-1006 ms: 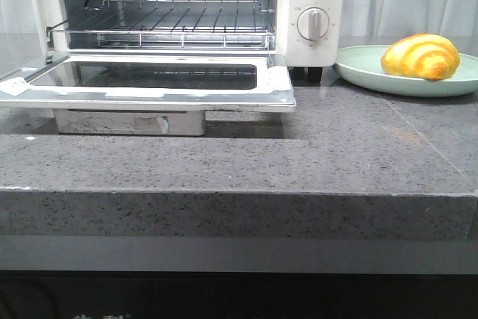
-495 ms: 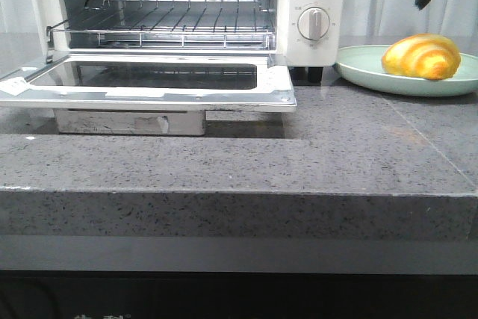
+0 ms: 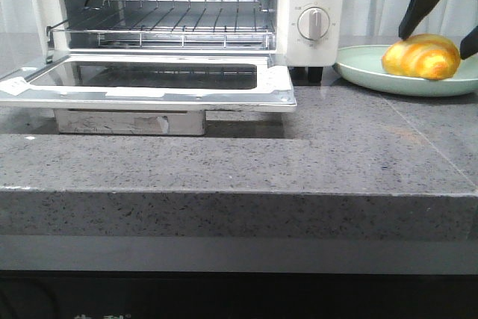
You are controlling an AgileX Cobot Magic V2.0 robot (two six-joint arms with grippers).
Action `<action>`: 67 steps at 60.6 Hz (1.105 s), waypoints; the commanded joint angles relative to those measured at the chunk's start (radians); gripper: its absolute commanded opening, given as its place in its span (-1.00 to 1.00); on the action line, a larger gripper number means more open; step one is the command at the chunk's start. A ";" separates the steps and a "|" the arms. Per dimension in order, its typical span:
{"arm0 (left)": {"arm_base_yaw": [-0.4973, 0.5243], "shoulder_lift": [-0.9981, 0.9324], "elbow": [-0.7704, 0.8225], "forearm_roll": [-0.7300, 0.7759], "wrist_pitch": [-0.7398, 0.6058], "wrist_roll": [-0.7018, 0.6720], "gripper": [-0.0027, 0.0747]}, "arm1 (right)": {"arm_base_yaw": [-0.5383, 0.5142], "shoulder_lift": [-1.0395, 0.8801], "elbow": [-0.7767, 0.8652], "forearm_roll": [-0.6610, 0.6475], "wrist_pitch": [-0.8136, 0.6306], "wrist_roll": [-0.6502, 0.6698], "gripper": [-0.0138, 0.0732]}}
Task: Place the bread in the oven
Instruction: 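Reach the right gripper to the croissant on the green plate and grasp it, then lift the croissant with the right gripper and carry it into the oven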
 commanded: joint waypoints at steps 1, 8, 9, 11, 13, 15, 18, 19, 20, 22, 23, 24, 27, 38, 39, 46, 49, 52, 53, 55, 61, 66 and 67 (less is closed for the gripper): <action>0.004 -0.004 -0.026 -0.007 -0.072 -0.010 -0.98 | -0.008 -0.031 -0.035 0.004 -0.023 -0.008 0.57; 0.004 -0.004 -0.026 -0.007 -0.072 -0.010 -0.98 | -0.008 -0.030 -0.035 0.004 -0.027 -0.008 0.19; 0.004 -0.004 -0.026 -0.007 -0.072 -0.010 -0.98 | -0.008 -0.030 -0.035 0.004 -0.032 -0.008 0.15; 0.004 -0.004 -0.026 -0.007 -0.072 -0.010 -0.98 | -0.008 -0.030 -0.035 0.004 -0.037 -0.008 0.06; 0.004 -0.004 -0.026 -0.007 -0.072 -0.010 -0.98 | -0.008 -0.030 -0.035 0.004 -0.043 -0.008 -0.04; 0.004 -0.004 -0.026 -0.007 -0.072 -0.010 -0.98 | -0.008 -0.030 -0.035 0.004 -0.050 -0.008 -0.12; 0.004 -0.004 -0.026 -0.007 -0.072 -0.010 -0.98 | -0.008 -0.031 -0.035 0.004 -0.055 -0.008 -0.21; 0.004 -0.004 -0.026 -0.007 -0.072 -0.010 -0.98 | -0.008 -0.033 -0.036 0.004 -0.055 -0.008 -0.23; 0.004 -0.004 -0.026 -0.007 -0.072 -0.010 -0.98 | -0.008 -0.034 -0.036 0.004 -0.055 -0.008 -0.24; 0.004 -0.004 -0.026 -0.007 -0.072 -0.010 -0.98 | -0.008 -0.040 -0.036 0.004 -0.055 -0.008 -0.26; 0.004 -0.004 -0.026 -0.007 -0.072 -0.010 -0.98 | -0.008 -0.043 -0.036 0.004 -0.055 -0.008 -0.26; 0.004 -0.004 -0.026 -0.007 -0.072 -0.010 -0.98 | -0.008 -0.046 -0.036 0.004 -0.056 -0.008 -0.26; 0.004 -0.004 -0.026 -0.007 -0.072 -0.010 -0.98 | -0.008 -0.063 -0.036 0.003 -0.057 -0.008 -0.26; 0.004 -0.004 -0.026 -0.007 -0.072 -0.010 -0.98 | -0.008 -0.163 -0.030 -0.044 -0.039 -0.009 -0.26; 0.004 -0.004 -0.026 -0.007 -0.072 -0.010 -0.98 | -0.008 -0.173 -0.030 -0.048 -0.034 -0.009 -0.26; 0.004 -0.004 -0.026 -0.007 -0.072 -0.010 -0.98 | -0.001 -0.263 0.005 -0.053 0.000 -0.009 -0.26; 0.004 -0.004 -0.026 -0.007 -0.072 -0.010 -0.98 | 0.013 -0.307 0.041 -0.054 -0.001 -0.009 -0.26; 0.004 -0.004 -0.026 -0.007 -0.074 -0.010 -0.98 | 0.039 -0.347 0.078 -0.054 -0.003 -0.010 -0.26; 0.004 -0.004 -0.026 -0.007 -0.074 -0.010 -0.98 | 0.048 -0.368 0.099 -0.054 -0.005 -0.010 -0.26; 0.004 -0.004 -0.026 -0.007 -0.074 -0.010 -0.98 | 0.070 -0.396 0.127 -0.054 -0.008 -0.011 -0.26; 0.004 -0.004 -0.026 -0.007 -0.079 -0.010 -0.98 | 0.170 -0.489 0.220 -0.050 -0.032 -0.011 -0.26; 0.004 -0.004 -0.026 -0.007 -0.081 -0.010 -0.98 | 0.262 -0.559 0.293 -0.027 -0.071 -0.010 -0.26; 0.004 -0.004 -0.026 -0.007 -0.081 -0.010 -0.98 | 0.278 -0.568 0.303 -0.019 -0.080 -0.010 -0.26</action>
